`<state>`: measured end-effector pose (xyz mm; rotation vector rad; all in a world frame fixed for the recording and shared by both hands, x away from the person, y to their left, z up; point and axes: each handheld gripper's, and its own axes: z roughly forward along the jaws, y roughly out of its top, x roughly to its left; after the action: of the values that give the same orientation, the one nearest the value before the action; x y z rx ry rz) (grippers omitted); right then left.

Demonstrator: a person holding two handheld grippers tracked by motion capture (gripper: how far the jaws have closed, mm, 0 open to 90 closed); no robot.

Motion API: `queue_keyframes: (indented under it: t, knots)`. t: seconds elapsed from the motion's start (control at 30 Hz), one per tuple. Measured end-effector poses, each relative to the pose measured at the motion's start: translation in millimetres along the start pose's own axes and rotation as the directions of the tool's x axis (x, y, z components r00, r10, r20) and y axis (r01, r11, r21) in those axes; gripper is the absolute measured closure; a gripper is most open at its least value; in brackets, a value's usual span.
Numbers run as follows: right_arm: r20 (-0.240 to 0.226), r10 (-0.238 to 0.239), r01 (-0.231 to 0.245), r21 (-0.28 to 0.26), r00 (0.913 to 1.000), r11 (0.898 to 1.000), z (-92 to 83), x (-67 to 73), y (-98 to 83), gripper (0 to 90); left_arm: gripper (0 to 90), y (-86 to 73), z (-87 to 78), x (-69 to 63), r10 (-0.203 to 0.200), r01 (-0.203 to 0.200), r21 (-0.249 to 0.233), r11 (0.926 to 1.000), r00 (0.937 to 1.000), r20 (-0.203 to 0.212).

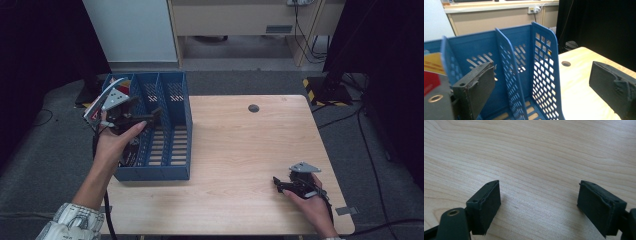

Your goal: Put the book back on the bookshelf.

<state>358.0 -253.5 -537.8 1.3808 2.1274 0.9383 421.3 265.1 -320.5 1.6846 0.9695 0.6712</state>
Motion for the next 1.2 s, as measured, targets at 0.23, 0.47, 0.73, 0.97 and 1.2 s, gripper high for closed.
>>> queue_keyframes:
  t: [0.23, 0.47, 0.73, 0.97, 1.2]
  knots:
    - [0.002, 0.0, 0.0, 0.0, 1.0, 1.0, 0.0, 0.4, 0.0, 18.4, 5.3, -11.7, 14.8, -16.7, 0.013, -0.015, 0.036, 0.9993, 0.9989, 0.044]
    - [-0.002, 0.001, -0.001, 0.004, 1.0, 1.0, -0.3, 1.1, -0.3, 17.8, 5.0, -20.8, 25.9, -29.4, 0.019, -0.024, 0.073, 0.997, 0.9969, 0.076]
    - [-0.002, -0.001, 0.001, 0.006, 1.0, 1.0, -0.2, 1.4, -0.2, 17.0, 4.6, -31.7, 40.4, -48.3, 0.032, -0.045, 0.102, 0.9937, 0.992, 0.122]
    - [0.0, -0.003, 0.003, 0.006, 1.0, 1.0, 0.2, 1.9, -0.2, 15.4, 4.7, -38.5, 53.8, -67.6, 0.042, -0.062, 0.126, 0.9901, 0.9867, 0.157]
    - [-0.003, -0.002, 0.002, 0.017, 1.0, 1.0, 0.4, 1.9, 0.2, 12.4, 4.7, -46.7, 65.7, -82.4, 0.041, -0.069, 0.145, 0.9871, 0.9818, 0.185]
